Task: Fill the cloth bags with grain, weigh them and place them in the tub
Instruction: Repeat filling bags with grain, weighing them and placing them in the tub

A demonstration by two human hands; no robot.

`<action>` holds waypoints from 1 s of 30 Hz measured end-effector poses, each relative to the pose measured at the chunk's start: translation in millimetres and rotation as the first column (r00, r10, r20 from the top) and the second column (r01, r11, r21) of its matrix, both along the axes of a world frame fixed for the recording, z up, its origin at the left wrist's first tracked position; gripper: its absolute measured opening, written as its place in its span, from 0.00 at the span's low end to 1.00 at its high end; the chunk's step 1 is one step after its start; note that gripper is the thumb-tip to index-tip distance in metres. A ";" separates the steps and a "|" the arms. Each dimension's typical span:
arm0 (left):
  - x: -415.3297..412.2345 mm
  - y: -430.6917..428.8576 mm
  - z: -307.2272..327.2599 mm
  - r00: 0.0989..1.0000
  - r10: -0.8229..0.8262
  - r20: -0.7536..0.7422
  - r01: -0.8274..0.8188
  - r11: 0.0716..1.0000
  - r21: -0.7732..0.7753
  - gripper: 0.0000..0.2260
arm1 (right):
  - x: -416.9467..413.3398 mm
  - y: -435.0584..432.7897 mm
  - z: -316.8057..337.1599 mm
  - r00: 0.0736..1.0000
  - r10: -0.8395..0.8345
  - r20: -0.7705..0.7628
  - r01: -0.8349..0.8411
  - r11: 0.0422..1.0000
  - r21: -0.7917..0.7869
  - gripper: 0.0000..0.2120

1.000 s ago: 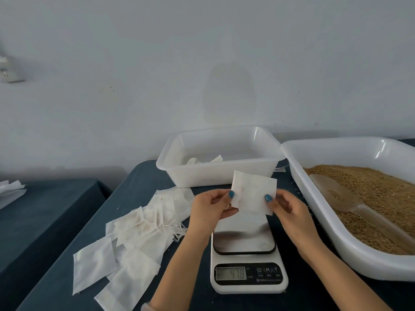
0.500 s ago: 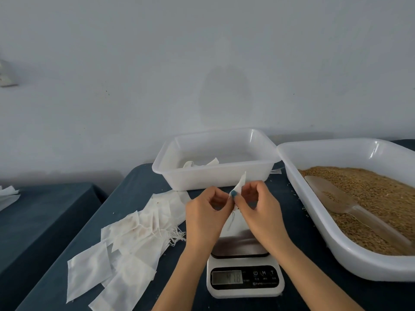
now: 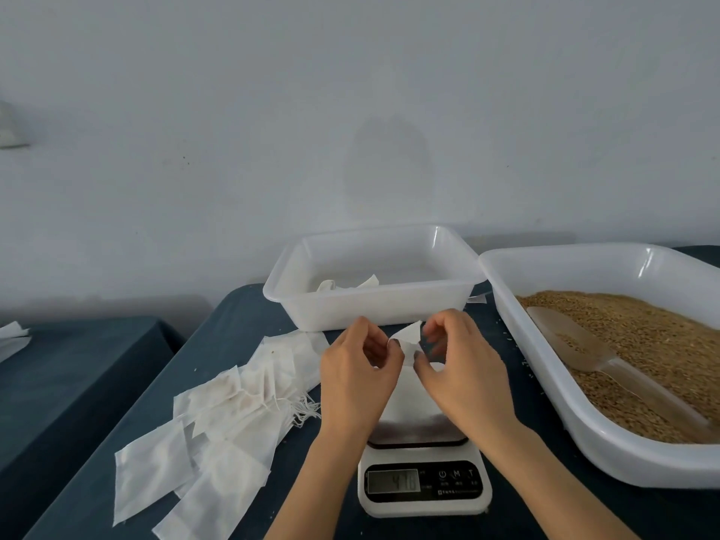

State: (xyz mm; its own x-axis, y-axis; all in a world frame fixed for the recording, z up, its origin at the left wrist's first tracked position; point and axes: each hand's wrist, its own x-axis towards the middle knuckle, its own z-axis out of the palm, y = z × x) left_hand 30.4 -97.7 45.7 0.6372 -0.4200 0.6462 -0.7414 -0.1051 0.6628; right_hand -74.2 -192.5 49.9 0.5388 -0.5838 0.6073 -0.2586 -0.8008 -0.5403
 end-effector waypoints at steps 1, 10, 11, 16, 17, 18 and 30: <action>0.3 -0.2 -0.1 0.999 -0.022 -0.037 0.021 1.000 -0.006 0.08 | -1.8 2.4 0.1 0.999 0.044 0.001 -0.044 0.993 -0.114 0.13; 3.6 0.6 1.4 0.959 -0.153 -0.239 0.141 0.988 -0.066 0.06 | -11.8 -0.1 1.5 0.992 0.028 -0.121 -0.092 0.817 -0.569 0.15; 3.6 0.9 1.6 0.952 -0.156 -0.264 0.141 0.987 -0.076 0.06 | -12.9 -1.7 1.4 0.991 0.017 -0.136 -0.094 0.806 -0.584 0.14; 2.4 1.8 6.5 0.914 -0.247 -0.321 0.221 0.968 -0.116 0.05 | -13.6 -4.6 3.4 0.990 0.000 -0.143 -0.085 0.803 -0.590 0.08; 1.9 2.6 8.3 0.898 -0.290 -0.330 0.261 0.956 -0.131 0.03 | -13.1 -4.3 4.3 0.992 0.008 -0.126 -0.079 0.818 -0.570 0.06; 1.9 4.2 9.9 0.877 -0.345 -0.335 0.313 0.938 -0.147 0.01 | -12.9 -4.3 5.5 0.994 0.018 -0.107 -0.073 0.836 -0.543 0.05; 11.2 11.6 5.0 0.823 -0.503 -0.265 0.563 0.788 0.251 0.25 | -21.1 -7.2 17.6 0.958 0.243 -0.154 -0.280 0.909 -0.309 0.08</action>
